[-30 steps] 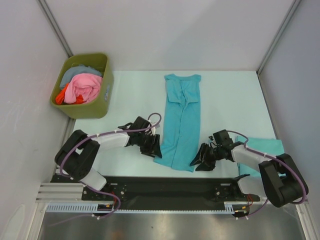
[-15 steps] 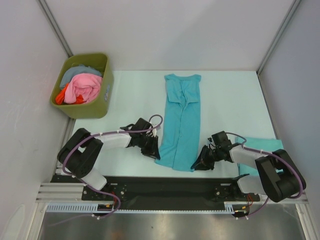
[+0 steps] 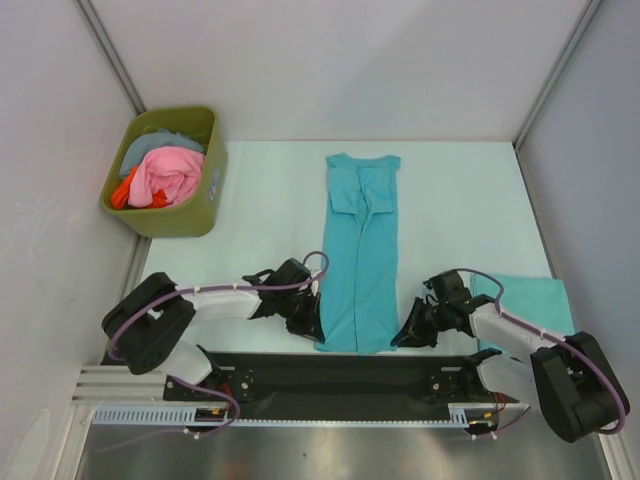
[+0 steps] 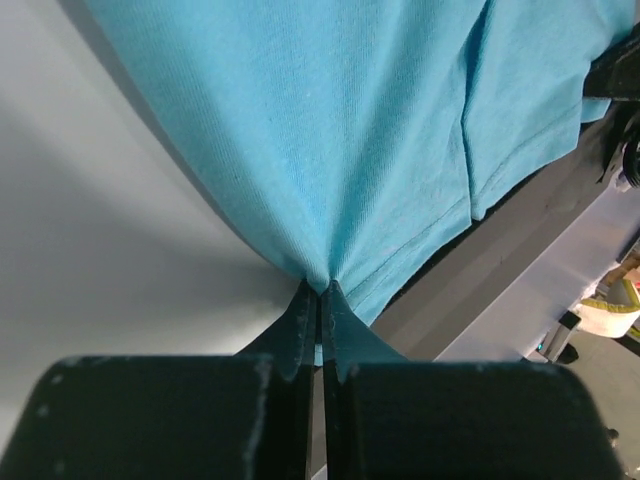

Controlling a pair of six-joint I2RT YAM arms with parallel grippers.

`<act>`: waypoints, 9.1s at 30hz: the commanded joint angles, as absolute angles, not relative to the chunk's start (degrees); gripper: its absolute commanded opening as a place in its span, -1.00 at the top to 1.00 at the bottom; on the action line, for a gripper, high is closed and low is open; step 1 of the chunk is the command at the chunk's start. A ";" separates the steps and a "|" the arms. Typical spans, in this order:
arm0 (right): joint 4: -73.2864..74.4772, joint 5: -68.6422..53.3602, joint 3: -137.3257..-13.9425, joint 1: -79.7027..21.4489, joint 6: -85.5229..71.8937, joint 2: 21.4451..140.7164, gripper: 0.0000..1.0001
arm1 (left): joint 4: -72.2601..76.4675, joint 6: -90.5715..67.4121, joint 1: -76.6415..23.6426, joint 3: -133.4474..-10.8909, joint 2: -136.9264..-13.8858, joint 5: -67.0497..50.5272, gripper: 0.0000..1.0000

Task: Fold and stack the t-shirts
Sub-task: Fold the tshirt

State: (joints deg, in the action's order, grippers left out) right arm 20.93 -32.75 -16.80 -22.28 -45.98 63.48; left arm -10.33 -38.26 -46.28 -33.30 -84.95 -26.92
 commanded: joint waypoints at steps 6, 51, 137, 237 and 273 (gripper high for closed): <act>26.19 -29.53 -14.68 -22.41 -42.80 61.53 1.00 | -10.99 -43.24 -48.25 -31.03 -82.89 -23.29 0.99; 41.75 -36.74 -86.04 -5.98 -24.96 115.13 1.00 | -36.30 -31.38 -25.66 -98.52 -120.41 -28.04 0.99; 48.07 11.51 -112.04 -28.04 -31.38 131.30 -0.19 | -37.27 -19.95 -22.50 -68.64 -82.79 -19.86 -0.23; 25.49 -31.47 -34.02 -14.22 -30.58 84.39 1.00 | -14.32 -40.78 -33.83 -36.22 -90.54 -24.79 0.99; 43.24 -30.67 -58.22 -11.25 -27.34 77.85 1.00 | -36.83 -39.38 -34.20 -56.93 -75.12 -14.76 0.99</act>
State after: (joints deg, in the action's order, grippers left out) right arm 42.06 -30.28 -49.56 -12.62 -32.14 72.18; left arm -32.80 -44.62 -38.20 -51.22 -71.66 -16.62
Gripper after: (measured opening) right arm 0.021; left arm 0.012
